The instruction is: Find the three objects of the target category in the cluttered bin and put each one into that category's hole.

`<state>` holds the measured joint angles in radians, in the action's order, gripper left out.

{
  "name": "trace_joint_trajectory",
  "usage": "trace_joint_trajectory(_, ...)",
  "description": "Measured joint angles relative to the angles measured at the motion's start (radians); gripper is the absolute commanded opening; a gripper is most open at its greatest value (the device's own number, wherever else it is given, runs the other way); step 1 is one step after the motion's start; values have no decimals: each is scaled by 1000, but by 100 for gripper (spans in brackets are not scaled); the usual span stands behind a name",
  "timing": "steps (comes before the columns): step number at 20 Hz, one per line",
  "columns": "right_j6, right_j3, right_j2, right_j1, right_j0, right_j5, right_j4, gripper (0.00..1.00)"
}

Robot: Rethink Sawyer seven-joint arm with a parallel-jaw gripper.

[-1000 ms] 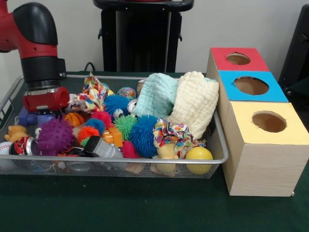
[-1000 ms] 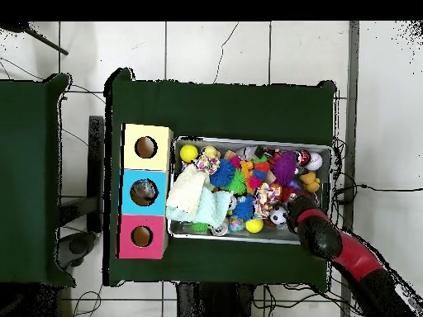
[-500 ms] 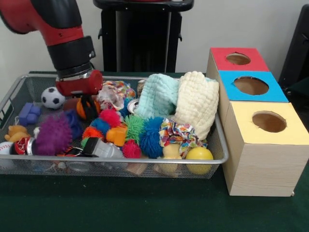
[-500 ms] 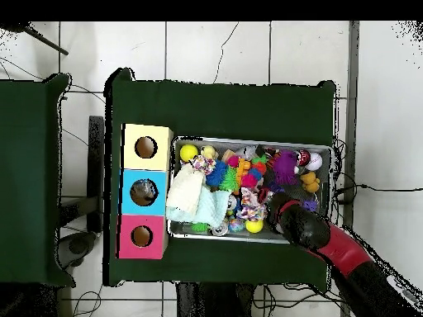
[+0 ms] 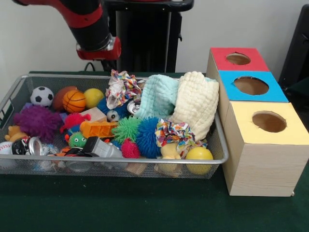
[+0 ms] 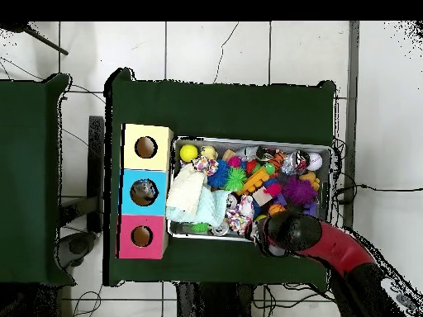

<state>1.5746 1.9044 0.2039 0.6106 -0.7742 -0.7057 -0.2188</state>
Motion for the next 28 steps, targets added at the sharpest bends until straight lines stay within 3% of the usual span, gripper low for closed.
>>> trace_joint_trajectory(5, 0, 1, -42, 46, 25, -95, 0, 0)
trace_joint_trajectory(14, 0, 1, -89, 66, 48, -92, 15, 0)
trace_joint_trajectory(19, 0, 30, -55, 51, -1, 77, 84, 0)
trace_joint_trajectory(20, 0, 47, -32, 40, -31, 160, 110, 0)
trace_joint_trajectory(21, 0, 78, 10, 13, -90, 321, 149, 100)
trace_joint_trajectory(28, 0, 138, 88, -35, -182, 538, 192, 100)
